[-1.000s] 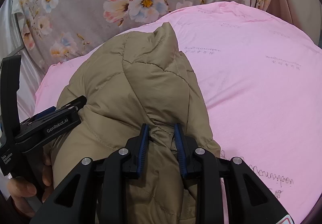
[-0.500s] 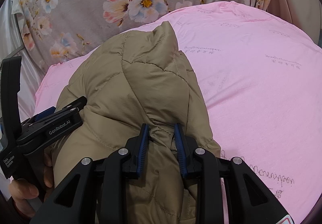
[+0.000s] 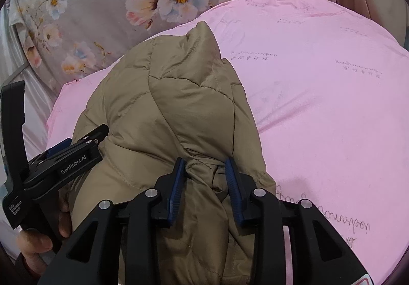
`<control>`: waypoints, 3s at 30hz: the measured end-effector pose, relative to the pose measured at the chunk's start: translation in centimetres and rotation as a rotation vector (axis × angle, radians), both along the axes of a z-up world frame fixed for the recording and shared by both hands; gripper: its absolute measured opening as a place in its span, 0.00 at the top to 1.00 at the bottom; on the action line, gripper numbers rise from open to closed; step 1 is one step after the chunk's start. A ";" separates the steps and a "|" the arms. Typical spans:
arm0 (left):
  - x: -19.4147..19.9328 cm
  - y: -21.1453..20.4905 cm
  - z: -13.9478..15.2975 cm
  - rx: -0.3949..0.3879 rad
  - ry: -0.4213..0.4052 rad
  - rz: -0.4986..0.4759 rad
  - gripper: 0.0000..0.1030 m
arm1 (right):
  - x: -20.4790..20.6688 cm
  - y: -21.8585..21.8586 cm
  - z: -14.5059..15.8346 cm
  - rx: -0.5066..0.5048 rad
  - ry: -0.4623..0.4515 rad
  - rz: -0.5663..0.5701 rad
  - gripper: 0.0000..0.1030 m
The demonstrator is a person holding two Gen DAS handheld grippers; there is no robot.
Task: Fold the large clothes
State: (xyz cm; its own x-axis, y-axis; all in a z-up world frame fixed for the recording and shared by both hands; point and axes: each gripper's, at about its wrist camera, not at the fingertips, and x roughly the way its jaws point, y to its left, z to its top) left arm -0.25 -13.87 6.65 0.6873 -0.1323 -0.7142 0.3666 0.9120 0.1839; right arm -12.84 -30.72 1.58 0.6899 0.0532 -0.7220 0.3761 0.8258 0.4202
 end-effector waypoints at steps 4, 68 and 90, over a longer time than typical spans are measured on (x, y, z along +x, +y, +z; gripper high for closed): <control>0.0 0.0 0.2 0.003 0.010 0.000 0.10 | 0.1 -0.6 1.6 0.002 0.018 -0.019 0.67; 8.2 8.2 1.4 -0.596 0.553 -0.406 0.15 | 9.3 -3.5 1.0 0.637 -0.247 0.383 0.68; 25.8 16.1 7.9 -0.529 0.185 -0.394 0.15 | 32.6 3.4 6.7 0.471 -0.327 0.423 0.66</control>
State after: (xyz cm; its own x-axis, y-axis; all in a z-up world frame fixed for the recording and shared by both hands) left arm 25.60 2.25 14.59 0.3895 -0.7108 -0.5857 0.6719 0.6542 -0.3472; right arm 19.73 -27.34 8.30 0.7187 0.6196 -0.3156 -0.1429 0.5758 0.8050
